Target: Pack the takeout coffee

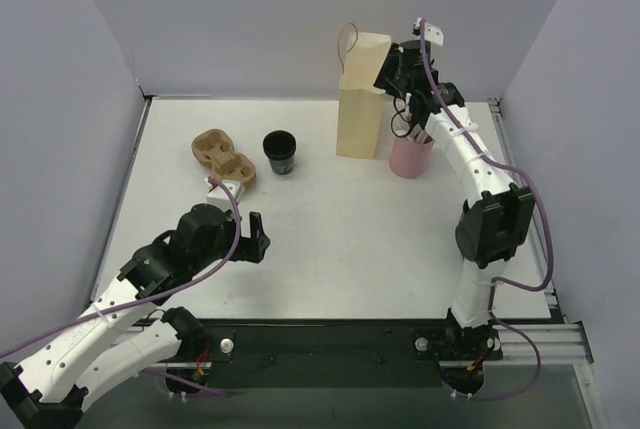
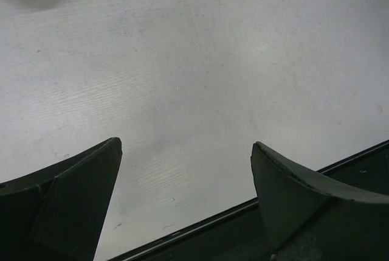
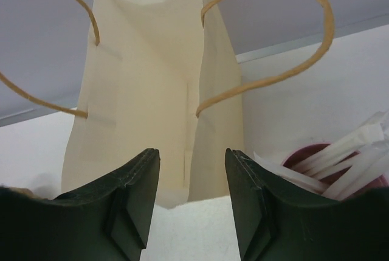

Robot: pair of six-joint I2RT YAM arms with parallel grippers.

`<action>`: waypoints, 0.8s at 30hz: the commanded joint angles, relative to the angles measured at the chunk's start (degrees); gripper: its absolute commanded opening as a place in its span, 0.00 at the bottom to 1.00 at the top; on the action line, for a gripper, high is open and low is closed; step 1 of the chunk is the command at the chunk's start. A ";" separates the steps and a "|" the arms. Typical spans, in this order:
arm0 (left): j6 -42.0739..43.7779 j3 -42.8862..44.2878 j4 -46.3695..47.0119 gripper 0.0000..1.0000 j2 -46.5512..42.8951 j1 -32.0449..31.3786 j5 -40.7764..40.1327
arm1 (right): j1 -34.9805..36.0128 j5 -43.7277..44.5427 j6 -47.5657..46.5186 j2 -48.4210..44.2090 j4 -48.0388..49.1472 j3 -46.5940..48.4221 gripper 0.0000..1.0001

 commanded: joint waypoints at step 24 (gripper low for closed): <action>-0.17 0.49 0.44 0.97 -1.86 -1.48 -2.24 | 1.38 2.61 -3.17 11.51 -9.24 20.27 0.07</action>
